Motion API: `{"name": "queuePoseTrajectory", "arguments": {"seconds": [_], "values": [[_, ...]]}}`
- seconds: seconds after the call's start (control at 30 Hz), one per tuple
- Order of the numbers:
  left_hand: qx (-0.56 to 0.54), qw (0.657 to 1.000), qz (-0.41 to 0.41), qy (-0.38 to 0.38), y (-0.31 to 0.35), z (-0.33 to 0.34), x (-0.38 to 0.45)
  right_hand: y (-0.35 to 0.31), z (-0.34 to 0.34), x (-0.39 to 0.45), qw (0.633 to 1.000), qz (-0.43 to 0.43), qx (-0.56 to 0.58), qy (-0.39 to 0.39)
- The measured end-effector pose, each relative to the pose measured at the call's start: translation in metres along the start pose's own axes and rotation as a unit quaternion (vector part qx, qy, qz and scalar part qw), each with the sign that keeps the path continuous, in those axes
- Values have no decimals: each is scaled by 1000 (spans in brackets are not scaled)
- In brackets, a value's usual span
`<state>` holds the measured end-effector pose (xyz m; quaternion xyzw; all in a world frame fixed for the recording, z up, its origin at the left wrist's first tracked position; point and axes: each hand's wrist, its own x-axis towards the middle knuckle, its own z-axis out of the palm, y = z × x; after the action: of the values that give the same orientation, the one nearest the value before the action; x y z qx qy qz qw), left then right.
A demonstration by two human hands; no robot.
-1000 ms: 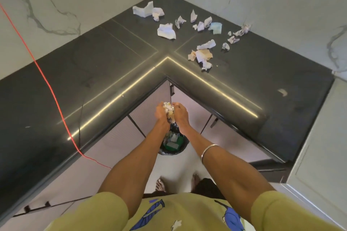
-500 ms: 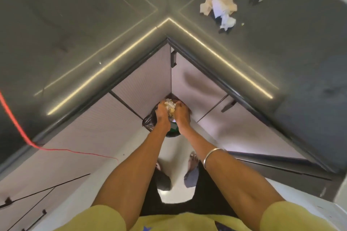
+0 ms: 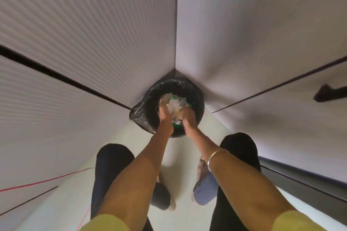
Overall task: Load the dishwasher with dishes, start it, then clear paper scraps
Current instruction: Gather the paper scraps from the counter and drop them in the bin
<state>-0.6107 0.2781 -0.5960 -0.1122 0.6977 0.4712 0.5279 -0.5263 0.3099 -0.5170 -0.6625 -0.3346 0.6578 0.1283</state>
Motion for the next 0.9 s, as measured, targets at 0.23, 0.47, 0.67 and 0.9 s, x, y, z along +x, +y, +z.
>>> {"name": "queuePoseTrajectory", "arguments": {"seconds": [0.23, 0.47, 0.67, 0.9], "values": [[-70, 995, -66, -3, -12, -12, 36, 68, 7, 97, 999, 17, -29, 11], [-84, 993, -82, -12, 67, -27, -140, 13, -24, -19, 997, 58, -8, 44], [5, 998, -50, -22, 117, -41, -248, -75, -30, -157, 982, -3, -181, 52], [236, 970, 17, -50, 197, -41, -373, -158, -46, -279, 938, -76, -338, 20]]}}
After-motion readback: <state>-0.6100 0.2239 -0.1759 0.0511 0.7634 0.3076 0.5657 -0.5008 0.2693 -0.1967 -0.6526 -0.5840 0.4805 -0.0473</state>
